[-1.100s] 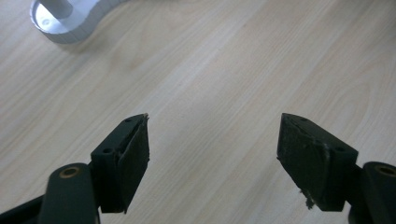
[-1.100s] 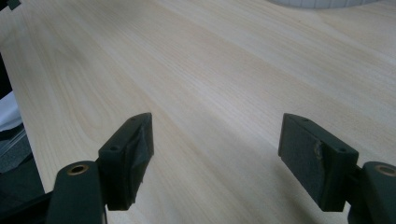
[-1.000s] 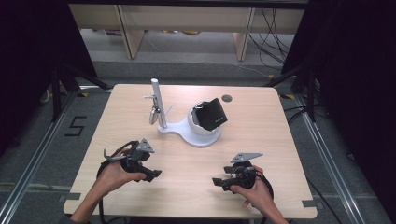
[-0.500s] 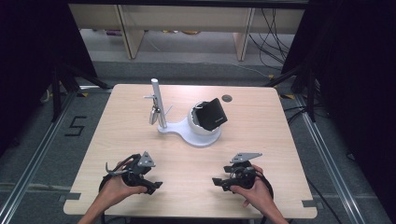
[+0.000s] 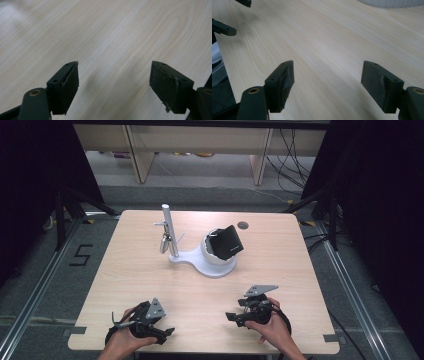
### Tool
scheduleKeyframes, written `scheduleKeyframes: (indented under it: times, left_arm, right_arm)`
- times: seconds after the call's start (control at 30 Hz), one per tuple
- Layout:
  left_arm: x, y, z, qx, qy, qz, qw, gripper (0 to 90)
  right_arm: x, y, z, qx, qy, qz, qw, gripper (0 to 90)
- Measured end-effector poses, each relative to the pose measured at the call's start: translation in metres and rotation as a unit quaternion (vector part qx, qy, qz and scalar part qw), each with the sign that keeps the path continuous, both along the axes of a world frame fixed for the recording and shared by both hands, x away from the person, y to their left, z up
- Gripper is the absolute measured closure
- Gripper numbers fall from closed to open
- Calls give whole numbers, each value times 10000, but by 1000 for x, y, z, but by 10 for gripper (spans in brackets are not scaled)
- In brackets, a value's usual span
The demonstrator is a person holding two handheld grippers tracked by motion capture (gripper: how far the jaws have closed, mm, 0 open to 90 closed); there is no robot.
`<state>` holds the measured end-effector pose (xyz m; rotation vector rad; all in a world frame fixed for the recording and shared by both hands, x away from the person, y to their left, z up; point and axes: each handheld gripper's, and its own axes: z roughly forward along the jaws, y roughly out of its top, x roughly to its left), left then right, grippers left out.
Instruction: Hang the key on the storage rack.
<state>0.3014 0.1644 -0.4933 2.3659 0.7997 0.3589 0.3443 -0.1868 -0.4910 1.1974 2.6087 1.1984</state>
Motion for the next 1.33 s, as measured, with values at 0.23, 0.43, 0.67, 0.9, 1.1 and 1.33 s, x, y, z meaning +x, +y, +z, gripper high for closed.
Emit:
scheduleKeyframes:
  times: [0.23,0.43,0.67,0.9,1.1,1.33]
  left_arm:
    - [-12,8,-5,-108,-71,95,9999,232]
    - [-22,10,-6,-172,-89,154,9997,233]
    - [-27,17,-5,-196,-149,165,9996,233]
    - [-26,22,-7,-315,-185,352,9987,233]
    - [-24,24,-9,-251,-126,335,9990,232]
    - [-22,27,-12,-232,-140,376,9989,226]
  right_arm:
    - [0,0,0,9,51,33,10000,277]
    - [1,-1,0,-50,-116,106,9999,277]
    - [1,-1,0,-65,-139,80,9999,276]
    - [1,1,-2,-10,-258,30,9997,266]
    - [1,0,-2,-4,-273,28,9996,260]
    - [1,1,-2,-23,-217,-17,9998,255]
